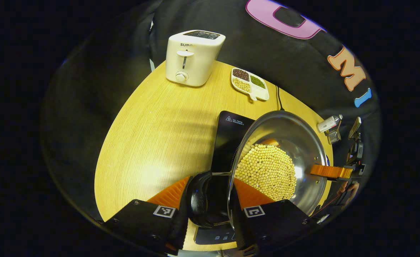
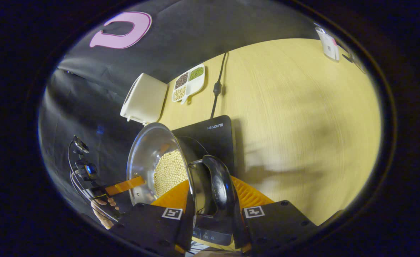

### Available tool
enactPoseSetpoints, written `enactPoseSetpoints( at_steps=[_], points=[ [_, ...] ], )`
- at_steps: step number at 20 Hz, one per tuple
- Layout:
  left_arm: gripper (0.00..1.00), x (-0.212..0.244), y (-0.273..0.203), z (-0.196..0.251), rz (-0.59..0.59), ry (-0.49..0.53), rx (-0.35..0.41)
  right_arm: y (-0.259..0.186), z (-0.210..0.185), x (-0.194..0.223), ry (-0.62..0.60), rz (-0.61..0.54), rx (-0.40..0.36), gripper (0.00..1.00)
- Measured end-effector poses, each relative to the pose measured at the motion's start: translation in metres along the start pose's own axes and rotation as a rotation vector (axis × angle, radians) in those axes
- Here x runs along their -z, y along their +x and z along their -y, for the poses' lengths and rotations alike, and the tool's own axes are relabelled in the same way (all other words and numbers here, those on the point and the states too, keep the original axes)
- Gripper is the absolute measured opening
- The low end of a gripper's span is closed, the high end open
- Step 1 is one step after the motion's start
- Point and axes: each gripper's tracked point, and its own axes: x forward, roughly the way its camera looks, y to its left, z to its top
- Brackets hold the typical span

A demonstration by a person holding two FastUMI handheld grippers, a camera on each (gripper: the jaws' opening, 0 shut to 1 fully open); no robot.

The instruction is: First push the handle of the pot to place it horizontally, then grasp the pot with both hands and set it on the induction cooktop.

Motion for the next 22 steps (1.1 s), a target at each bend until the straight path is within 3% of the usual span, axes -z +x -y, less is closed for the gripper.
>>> enactPoseSetpoints(
  at_steps=[3, 4, 6, 7, 10, 13, 16, 18, 22],
  points=[
    [0.57, 0.0, -0.001, -0.001, 0.022, 0.009, -0.011, 0.003, 0.001, 0.003, 0.0, -0.013, -0.007, 0.41],
    [0.58, -0.002, 0.0, -0.001, 0.03, 0.015, -0.016, 0.005, 0.001, 0.003, 0.006, -0.016, -0.012, 0.53],
    [0.59, -0.002, 0.003, -0.002, 0.049, 0.021, -0.029, -0.001, -0.001, 0.002, 0.034, -0.027, -0.028, 0.41],
    [0.6, 0.0, 0.005, -0.001, 0.048, 0.011, -0.035, -0.003, -0.002, 0.001, 0.041, -0.028, -0.031, 0.46],
    [0.66, 0.01, 0.008, -0.001, 0.034, -0.047, -0.036, 0.002, -0.002, 0.001, 0.041, -0.024, -0.029, 0.46],
    [0.63, 0.011, 0.007, 0.003, 0.062, -0.094, -0.023, 0.001, 0.0, 0.003, 0.041, -0.033, -0.022, 0.48],
    [1.0, 0.009, -0.009, 0.008, 0.124, -0.121, -0.024, -0.006, 0.006, 0.001, -0.007, -0.007, -0.009, 0.85],
    [0.98, 0.004, -0.017, 0.009, 0.192, -0.131, -0.043, -0.016, 0.009, -0.006, -0.048, 0.041, -0.01, 0.93],
    [0.98, -0.006, -0.045, 0.018, 0.32, -0.135, -0.099, -0.054, 0.017, -0.028, -0.083, 0.172, 0.003, 0.92]
  ],
)
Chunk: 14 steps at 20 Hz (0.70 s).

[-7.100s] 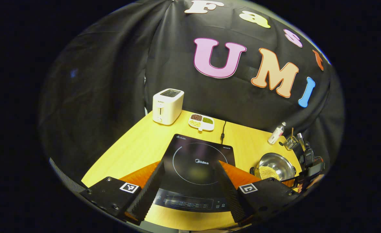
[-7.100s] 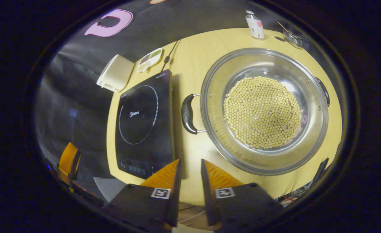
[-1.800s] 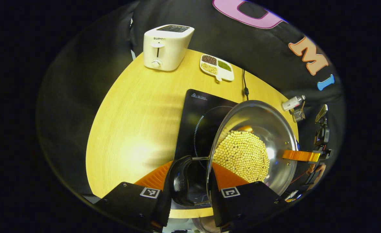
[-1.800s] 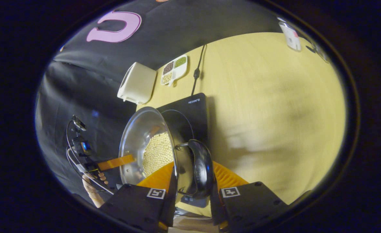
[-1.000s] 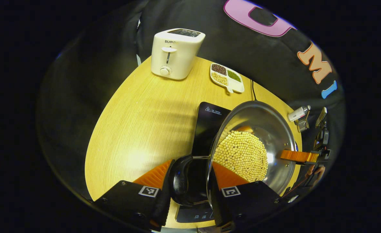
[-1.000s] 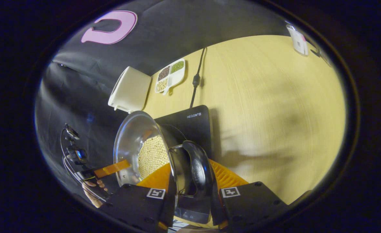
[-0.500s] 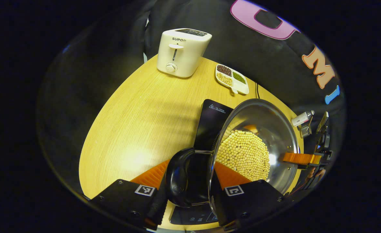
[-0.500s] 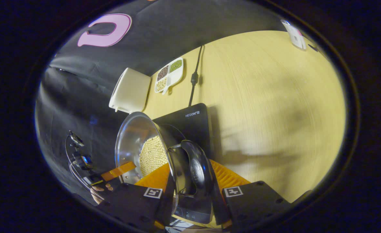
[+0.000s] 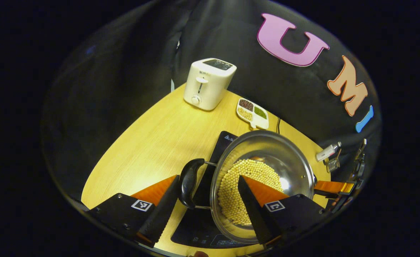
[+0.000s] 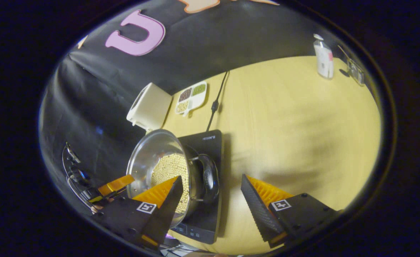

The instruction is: First push the handle of the pot to place it horizontally, then grasp the pot with both hands and set it on the induction cooktop.

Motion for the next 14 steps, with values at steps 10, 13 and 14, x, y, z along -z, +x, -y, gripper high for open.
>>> enactPoseSetpoints(
  at_steps=[10, 13, 14],
  points=[
    [0.98, -0.027, -0.109, 0.055, 0.325, 0.178, -0.093, -0.134, 0.051, -0.075, -0.064, 0.414, 0.142, 1.0],
    [0.97, -0.03, -0.148, 0.099, 0.418, 0.222, -0.077, -0.187, 0.058, -0.092, -0.106, 0.535, 0.175, 1.0],
    [0.97, -0.03, -0.164, 0.113, 0.451, 0.232, -0.068, -0.203, 0.06, -0.099, -0.123, 0.576, 0.183, 0.92]
  ],
)
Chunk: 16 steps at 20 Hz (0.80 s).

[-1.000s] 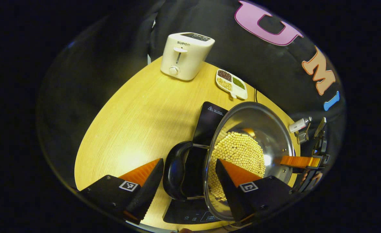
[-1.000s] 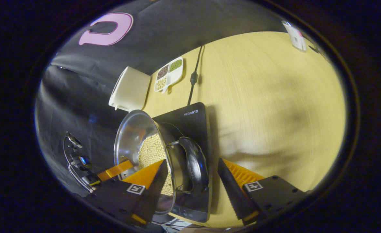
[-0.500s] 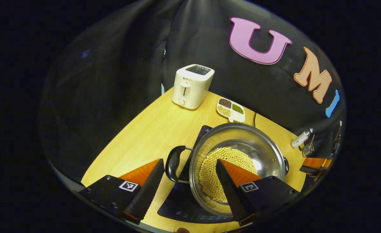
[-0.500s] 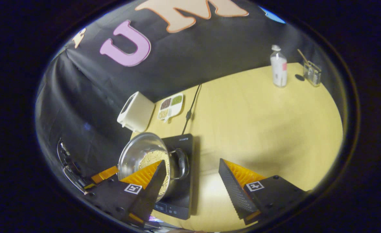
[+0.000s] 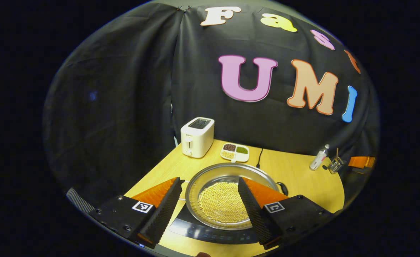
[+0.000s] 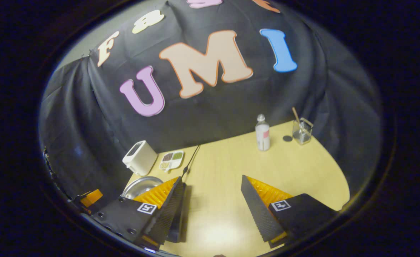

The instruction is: First push the handle of the pot to place it horizontally, then grasp the pot with both hands and set it on the induction cooktop.

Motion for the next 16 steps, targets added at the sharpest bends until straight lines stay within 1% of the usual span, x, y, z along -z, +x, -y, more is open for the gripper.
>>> enactPoseSetpoints(
  at_steps=[3, 6, 8, 9, 10, 11, 13, 16],
  points=[
    [0.97, -0.034, -0.036, 0.04, 0.127, 0.007, 0.015, -0.035, 0.016, -0.039, -0.061, 0.1, 0.003, 0.92],
    [0.96, -0.058, -0.069, 0.06, 0.253, 0.041, -0.014, -0.07, 0.023, -0.074, -0.102, 0.192, -0.017, 0.92],
    [0.96, -0.069, -0.09, 0.071, 0.311, 0.06, -0.044, -0.091, 0.027, -0.096, -0.121, 0.26, -0.037, 0.92],
    [0.94, -0.074, -0.099, 0.076, 0.336, 0.07, -0.054, -0.099, 0.029, -0.105, -0.127, 0.287, -0.044, 0.92],
    [0.96, -0.075, -0.107, 0.082, 0.358, 0.082, -0.058, -0.106, 0.033, -0.113, -0.13, 0.312, -0.049, 0.92],
    [0.93, -0.079, -0.114, 0.09, 0.378, 0.091, -0.056, -0.113, 0.037, -0.121, -0.131, 0.339, -0.051, 0.92],
    [0.93, -0.083, -0.126, 0.106, 0.41, 0.095, -0.044, -0.132, 0.048, -0.136, -0.129, 0.387, -0.051, 0.92],
    [0.93, -0.078, -0.137, 0.128, 0.419, 0.073, -0.012, -0.149, 0.063, -0.147, -0.128, 0.433, -0.046, 0.92]
  ],
)
